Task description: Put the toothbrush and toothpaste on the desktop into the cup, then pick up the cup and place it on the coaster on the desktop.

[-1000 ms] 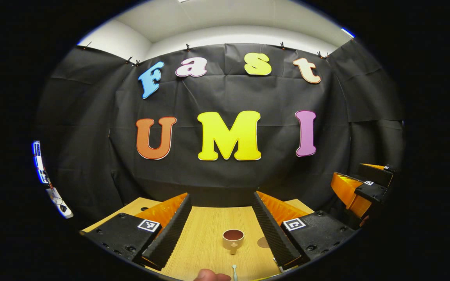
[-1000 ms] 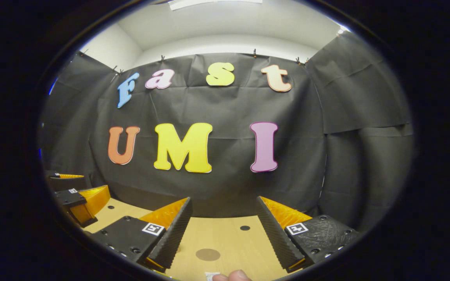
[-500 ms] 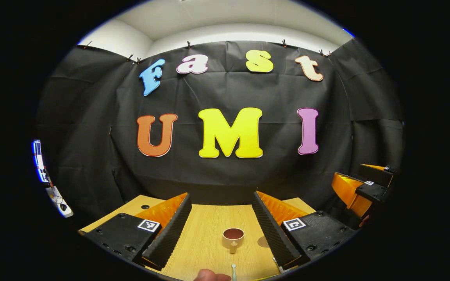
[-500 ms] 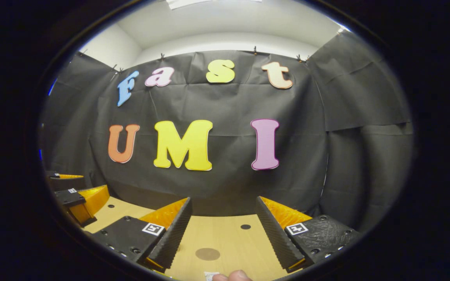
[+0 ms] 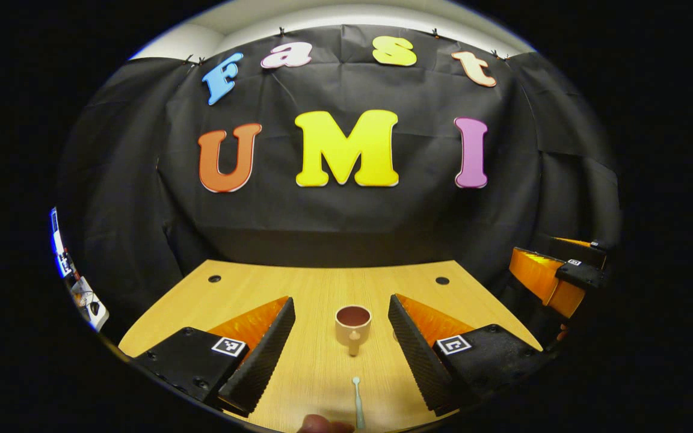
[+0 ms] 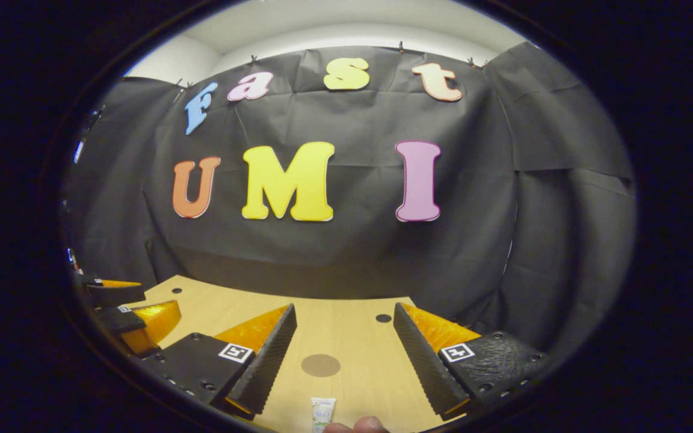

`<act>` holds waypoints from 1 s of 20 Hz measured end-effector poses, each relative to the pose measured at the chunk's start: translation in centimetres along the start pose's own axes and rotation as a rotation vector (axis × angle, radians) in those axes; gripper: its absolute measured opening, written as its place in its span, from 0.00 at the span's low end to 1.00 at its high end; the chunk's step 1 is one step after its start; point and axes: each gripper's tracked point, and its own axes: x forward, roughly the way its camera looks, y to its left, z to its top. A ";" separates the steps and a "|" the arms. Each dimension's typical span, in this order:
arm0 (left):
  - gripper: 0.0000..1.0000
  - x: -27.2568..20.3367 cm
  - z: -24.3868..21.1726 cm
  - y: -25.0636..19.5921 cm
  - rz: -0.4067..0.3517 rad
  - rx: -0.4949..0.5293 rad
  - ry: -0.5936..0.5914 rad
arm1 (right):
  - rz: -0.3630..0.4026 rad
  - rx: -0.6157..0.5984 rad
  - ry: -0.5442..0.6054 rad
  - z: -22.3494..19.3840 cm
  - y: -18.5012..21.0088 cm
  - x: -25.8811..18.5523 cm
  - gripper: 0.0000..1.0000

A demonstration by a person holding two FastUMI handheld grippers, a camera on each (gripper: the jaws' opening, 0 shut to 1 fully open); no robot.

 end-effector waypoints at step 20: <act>1.00 4.0 -23.7 -3.0 -0.043 -0.085 0.561 | -0.006 -0.079 0.383 -16.9 -1.4 1.0 0.98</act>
